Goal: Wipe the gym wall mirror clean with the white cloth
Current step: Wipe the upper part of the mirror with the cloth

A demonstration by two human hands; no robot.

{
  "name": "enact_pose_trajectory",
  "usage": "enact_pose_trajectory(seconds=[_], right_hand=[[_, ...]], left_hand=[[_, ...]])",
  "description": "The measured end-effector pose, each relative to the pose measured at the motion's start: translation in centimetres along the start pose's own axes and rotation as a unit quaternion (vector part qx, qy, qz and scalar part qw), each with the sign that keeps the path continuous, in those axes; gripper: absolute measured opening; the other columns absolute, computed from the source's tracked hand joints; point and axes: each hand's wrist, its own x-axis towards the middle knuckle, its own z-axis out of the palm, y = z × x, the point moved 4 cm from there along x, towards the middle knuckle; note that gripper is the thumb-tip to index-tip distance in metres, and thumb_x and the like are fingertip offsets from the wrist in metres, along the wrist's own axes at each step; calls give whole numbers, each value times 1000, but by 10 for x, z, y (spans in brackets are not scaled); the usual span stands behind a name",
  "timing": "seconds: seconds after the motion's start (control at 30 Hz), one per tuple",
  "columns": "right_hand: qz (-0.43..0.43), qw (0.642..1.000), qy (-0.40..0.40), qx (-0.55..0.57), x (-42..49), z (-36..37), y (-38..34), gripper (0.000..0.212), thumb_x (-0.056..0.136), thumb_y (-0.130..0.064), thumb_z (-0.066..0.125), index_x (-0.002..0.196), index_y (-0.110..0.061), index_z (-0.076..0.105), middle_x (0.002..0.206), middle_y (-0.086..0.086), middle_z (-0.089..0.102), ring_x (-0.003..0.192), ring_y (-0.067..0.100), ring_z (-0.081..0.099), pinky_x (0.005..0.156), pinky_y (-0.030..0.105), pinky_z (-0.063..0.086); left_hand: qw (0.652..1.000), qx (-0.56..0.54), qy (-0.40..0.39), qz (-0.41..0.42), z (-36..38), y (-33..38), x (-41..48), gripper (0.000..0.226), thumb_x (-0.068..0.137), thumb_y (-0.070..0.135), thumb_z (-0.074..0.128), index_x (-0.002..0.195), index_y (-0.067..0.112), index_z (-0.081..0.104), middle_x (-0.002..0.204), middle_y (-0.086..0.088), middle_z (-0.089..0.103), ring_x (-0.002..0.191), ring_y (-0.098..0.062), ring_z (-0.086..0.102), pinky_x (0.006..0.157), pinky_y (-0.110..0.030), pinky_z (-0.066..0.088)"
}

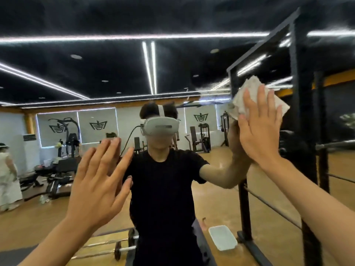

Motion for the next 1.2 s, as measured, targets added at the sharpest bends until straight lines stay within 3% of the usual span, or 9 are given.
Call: enact_pose_trajectory(seconds=[0.2, 0.33, 0.43, 0.63, 0.77, 0.9, 1.0, 1.1, 1.2], right_hand=[[44, 999, -4, -20, 6, -2, -1, 67, 112, -51, 9, 168, -14, 15, 175, 12, 13, 161, 31, 6, 130, 57, 3], [79, 995, 49, -45, 22, 20, -28, 67, 111, -59, 22, 168, -32, -2, 177, 1, 0, 163, 26, -1, 130, 57, -1], [14, 996, 33, -81, 36, 29, -82, 68, 110, -50, 31, 169, -30, 2, 176, 4, 2, 163, 30, 0, 129, 60, 6], [-182, 983, 4, 31, 13, 35, -227, 55, 112, -45, 25, 163, -26, 35, 175, 6, 18, 162, 31, 8, 128, 61, 6], [-249, 968, 8, 9, 15, 31, -197, 54, 113, -42, 26, 163, -27, 36, 175, 6, 20, 162, 29, 11, 129, 59, 6], [-130, 990, -6, -63, 23, 10, -91, 65, 106, -32, 20, 169, -16, 12, 176, 10, 10, 162, 32, 6, 127, 62, 13], [1, 997, -8, -77, 39, 0, -21, 73, 102, -22, 34, 168, -21, 4, 175, 11, 6, 160, 37, 6, 124, 68, 18], [69, 996, 21, -47, 56, 7, -39, 67, 108, -33, 31, 168, -31, 2, 176, 5, 3, 162, 33, 0, 126, 69, 10], [34, 998, 26, -53, 69, 14, -96, 61, 112, -45, 23, 168, -25, 8, 175, 8, 8, 162, 33, 4, 127, 65, 10]], left_hand=[[1000, 21, 3, 11, 11, -6, -10, 64, 105, 41, 38, 163, 14, 38, 174, -18, 21, 161, -36, 20, 128, -59, 18], [1000, 21, 14, 5, 14, -6, -12, 65, 106, 41, 37, 164, 15, 35, 174, -18, 21, 161, -36, 21, 127, -60, 20], [1000, 19, 18, 5, 15, -5, -12, 65, 107, 41, 37, 166, 16, 31, 174, -17, 20, 162, -36, 20, 127, -60, 20], [1000, 18, 12, 2, 13, -6, -14, 64, 107, 41, 37, 165, 16, 34, 174, -16, 22, 161, -35, 21, 127, -59, 21], [1000, 21, 13, 9, 10, -7, -13, 64, 105, 42, 37, 163, 15, 38, 174, -16, 23, 161, -34, 23, 127, -59, 22], [999, 22, 24, 8, 12, -6, -13, 65, 103, 43, 40, 162, 15, 41, 174, -16, 23, 160, -35, 24, 127, -59, 21], [999, 24, 29, 3, 15, -5, -12, 65, 103, 42, 41, 162, 16, 40, 173, -17, 24, 160, -35, 25, 126, -60, 23], [999, 22, 32, 3, 16, -5, -13, 65, 103, 42, 41, 163, 17, 38, 173, -16, 24, 160, -35, 24, 125, -60, 24], [999, 20, 27, -1, 18, -6, -14, 65, 104, 43, 40, 164, 17, 37, 174, -15, 23, 161, -35, 23, 126, -61, 23]])
